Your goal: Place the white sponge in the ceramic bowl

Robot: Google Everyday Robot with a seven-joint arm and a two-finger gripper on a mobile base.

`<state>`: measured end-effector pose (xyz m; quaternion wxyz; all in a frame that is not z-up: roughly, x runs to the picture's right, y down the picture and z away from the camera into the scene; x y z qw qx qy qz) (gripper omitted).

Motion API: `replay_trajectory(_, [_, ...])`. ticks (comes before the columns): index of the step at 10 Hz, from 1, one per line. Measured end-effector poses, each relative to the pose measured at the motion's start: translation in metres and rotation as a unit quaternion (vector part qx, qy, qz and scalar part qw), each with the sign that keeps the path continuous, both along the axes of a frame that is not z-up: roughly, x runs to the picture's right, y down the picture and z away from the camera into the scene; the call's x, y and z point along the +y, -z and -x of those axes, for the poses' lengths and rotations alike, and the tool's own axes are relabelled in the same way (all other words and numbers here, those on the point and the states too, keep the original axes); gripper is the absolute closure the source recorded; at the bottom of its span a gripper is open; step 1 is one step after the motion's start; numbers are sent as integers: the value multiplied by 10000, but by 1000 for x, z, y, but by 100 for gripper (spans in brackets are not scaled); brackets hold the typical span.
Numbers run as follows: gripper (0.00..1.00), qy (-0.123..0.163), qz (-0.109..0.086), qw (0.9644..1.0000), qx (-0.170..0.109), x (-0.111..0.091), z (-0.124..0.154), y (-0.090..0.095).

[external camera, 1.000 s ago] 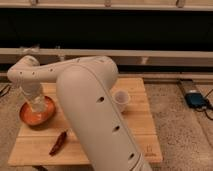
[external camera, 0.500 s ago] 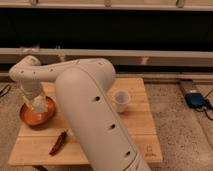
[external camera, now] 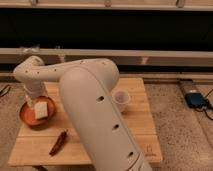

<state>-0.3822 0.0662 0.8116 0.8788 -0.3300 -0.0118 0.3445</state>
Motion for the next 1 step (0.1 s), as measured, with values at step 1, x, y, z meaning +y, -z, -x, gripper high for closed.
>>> replay_trajectory(1, [36,9,-2,10000,-18,1,3,2])
